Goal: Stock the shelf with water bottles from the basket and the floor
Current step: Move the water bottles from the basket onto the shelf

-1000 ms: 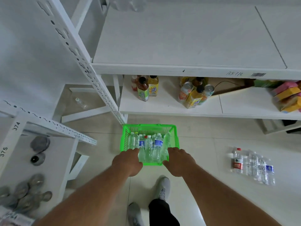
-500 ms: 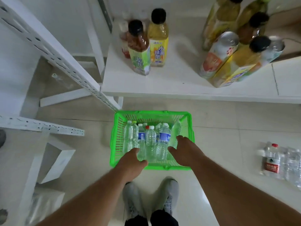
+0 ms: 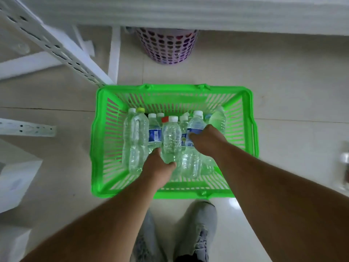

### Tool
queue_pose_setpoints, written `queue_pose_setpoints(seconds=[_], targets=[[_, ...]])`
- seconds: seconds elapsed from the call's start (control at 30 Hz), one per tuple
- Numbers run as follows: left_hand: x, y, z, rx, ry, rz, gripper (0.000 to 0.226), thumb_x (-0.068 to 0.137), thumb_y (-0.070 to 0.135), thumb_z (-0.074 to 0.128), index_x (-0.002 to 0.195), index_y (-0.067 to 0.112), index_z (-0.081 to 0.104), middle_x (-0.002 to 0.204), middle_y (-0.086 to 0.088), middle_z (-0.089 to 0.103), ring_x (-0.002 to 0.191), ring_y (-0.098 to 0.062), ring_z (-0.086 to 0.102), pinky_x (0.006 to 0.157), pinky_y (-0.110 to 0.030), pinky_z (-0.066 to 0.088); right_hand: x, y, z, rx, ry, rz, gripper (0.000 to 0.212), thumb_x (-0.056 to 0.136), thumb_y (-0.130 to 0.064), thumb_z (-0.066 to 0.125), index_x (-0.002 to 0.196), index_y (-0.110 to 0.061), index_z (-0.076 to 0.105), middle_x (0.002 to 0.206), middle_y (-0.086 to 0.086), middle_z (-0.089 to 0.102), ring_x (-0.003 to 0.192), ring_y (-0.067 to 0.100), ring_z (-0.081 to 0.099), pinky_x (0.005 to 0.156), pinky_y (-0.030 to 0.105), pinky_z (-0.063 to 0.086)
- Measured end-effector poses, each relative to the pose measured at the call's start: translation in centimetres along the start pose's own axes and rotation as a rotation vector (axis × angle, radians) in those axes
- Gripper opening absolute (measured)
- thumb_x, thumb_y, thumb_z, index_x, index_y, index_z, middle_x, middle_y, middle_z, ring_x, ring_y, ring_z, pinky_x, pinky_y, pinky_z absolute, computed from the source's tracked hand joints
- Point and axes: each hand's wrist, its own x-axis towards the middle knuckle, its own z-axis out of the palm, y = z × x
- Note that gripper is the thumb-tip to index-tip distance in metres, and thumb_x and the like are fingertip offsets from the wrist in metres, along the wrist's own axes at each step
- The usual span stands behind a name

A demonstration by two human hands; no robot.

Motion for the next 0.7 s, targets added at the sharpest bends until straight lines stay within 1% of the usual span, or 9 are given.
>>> queue_pose_setpoints(seconds=[0.17,0.23,0.3,0.37,0.47,0.53,0.57,0.63,0.7], targets=[[3.3,-0.8,2.1,-0.046,-0.027,-0.04,0.079,0.084,0.037,0.073,0.148,0.013,0.035,0.147,-0.008,0.047,0.102,-0.018,0.059,0.059,-0.018,0.041,3.2,-0.2,1.4,-0.044,0.082,0.039,0.041,0.084,-0.047,0.054,0.11,-0.017,0.064,0.111,0.009,0.068,0.1,0.033,0.065,0.076,0.029,0.045],[4.0,-1.0,2.7,-0.046,-0.024,-0.039,0.078,0.083,0.039,0.074,0.146,0.014,0.037,0.147,-0.008,0.048,0.108,-0.018,0.059,0.064,-0.018,0.042,3.9,-0.3,1.6,-0.112,0.116,0.011,0.04,0.085,-0.051,0.053,0.106,-0.019,0.065,0.107,0.006,0.069,0.1,0.032,0.065,0.079,0.032,0.046],[4.5,-1.3,3.1,-0.047,-0.023,-0.037,0.082,0.08,0.043,0.076,0.146,0.015,0.038,0.149,-0.008,0.047,0.119,-0.021,0.059,0.067,-0.014,0.043,4.5,-0.2,1.7,-0.147,0.112,0.013,0.046,0.08,-0.063,0.055,0.085,-0.017,0.059,0.084,0.0,0.064,0.089,0.029,0.065,0.071,0.03,0.045],[4.8,-1.3,3.5,-0.064,-0.017,-0.054,0.089,0.078,0.046,0.078,0.148,0.015,0.034,0.152,-0.009,0.042,0.123,-0.023,0.056,0.058,-0.008,0.034,4.9,0.0,1.6,-0.14,0.094,0.021,0.056,0.075,-0.071,0.058,0.071,-0.016,0.053,0.066,-0.004,0.058,0.074,0.026,0.062,0.061,0.028,0.039],[5.1,-1.2,3.8,-0.071,0.014,-0.067,0.09,0.075,0.047,0.08,0.146,0.012,0.036,0.148,-0.011,0.045,0.122,-0.027,0.056,0.054,-0.009,0.03,5.2,0.3,1.3,-0.115,0.098,0.001,0.056,0.073,-0.072,0.063,0.068,-0.018,0.049,0.063,-0.004,0.054,0.059,0.02,0.053,0.056,0.027,0.035],[4.9,-1.0,3.6,-0.05,0.05,-0.061,0.082,0.074,0.046,0.081,0.135,0.006,0.045,0.135,-0.017,0.054,0.108,-0.027,0.062,0.053,-0.013,0.037,5.0,0.4,1.1,-0.112,0.123,-0.007,0.056,0.072,-0.07,0.066,0.067,-0.018,0.046,0.062,-0.004,0.051,0.056,0.018,0.05,0.052,0.026,0.033],[4.8,-0.9,3.4,-0.052,0.068,-0.054,0.077,0.073,0.044,0.081,0.129,0.003,0.048,0.126,-0.019,0.057,0.094,-0.022,0.064,0.06,-0.011,0.04,4.8,0.4,1.1,-0.113,0.133,-0.011,0.056,0.071,-0.07,0.068,0.066,-0.018,0.046,0.061,-0.005,0.051,0.056,0.018,0.05,0.051,0.026,0.031],[4.0,-0.7,2.8,-0.084,0.091,-0.042,0.069,0.073,0.039,0.082,0.12,0.0,0.05,0.105,-0.011,0.06,0.06,-0.008,0.055,0.038,-0.009,0.029,4.0,0.2,1.1,-0.1,0.136,-0.029,0.056,0.071,-0.068,0.069,0.067,-0.018,0.045,0.061,-0.005,0.051,0.054,0.015,0.048,0.049,0.025,0.031],[2.8,-0.3,1.7,-0.114,0.118,-0.029,0.061,0.073,0.037,0.082,0.11,-0.001,0.052,0.075,0.0,0.051,0.05,-0.006,0.039,0.032,-0.013,0.026,2.8,0.2,0.7,-0.049,0.131,-0.06,0.054,0.073,-0.063,0.071,0.071,-0.016,0.045,0.066,-0.005,0.052,0.055,0.015,0.049,0.051,0.026,0.034]])
